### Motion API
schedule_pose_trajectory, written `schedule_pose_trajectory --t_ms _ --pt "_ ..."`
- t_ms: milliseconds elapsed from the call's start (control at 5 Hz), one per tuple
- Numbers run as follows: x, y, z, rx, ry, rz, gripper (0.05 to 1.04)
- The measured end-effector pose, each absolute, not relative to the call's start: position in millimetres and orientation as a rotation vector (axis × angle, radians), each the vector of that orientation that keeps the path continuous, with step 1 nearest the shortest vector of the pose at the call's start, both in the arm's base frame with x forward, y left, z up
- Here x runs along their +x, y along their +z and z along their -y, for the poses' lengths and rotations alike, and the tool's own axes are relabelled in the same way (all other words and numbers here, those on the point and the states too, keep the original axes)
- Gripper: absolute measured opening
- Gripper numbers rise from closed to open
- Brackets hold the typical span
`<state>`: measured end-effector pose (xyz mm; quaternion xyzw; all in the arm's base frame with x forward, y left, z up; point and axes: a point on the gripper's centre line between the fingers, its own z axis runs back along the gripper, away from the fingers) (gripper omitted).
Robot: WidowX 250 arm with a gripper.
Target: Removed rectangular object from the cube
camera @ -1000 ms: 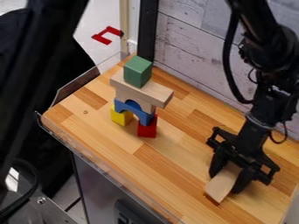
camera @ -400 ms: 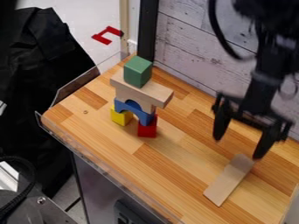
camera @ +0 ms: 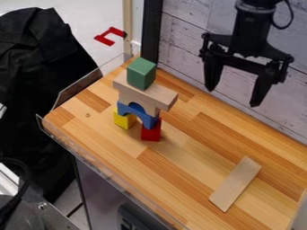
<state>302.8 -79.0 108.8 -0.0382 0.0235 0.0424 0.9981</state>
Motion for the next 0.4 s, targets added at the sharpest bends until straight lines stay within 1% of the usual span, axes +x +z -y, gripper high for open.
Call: schedule_pose_trajectory --t_ms 200,400 --pt "300.9 108.6 69.1 -0.05 0.036 -0.067 1.001" --pt "297.9 104.9 62.8 -0.044 0.012 -0.079 1.001"
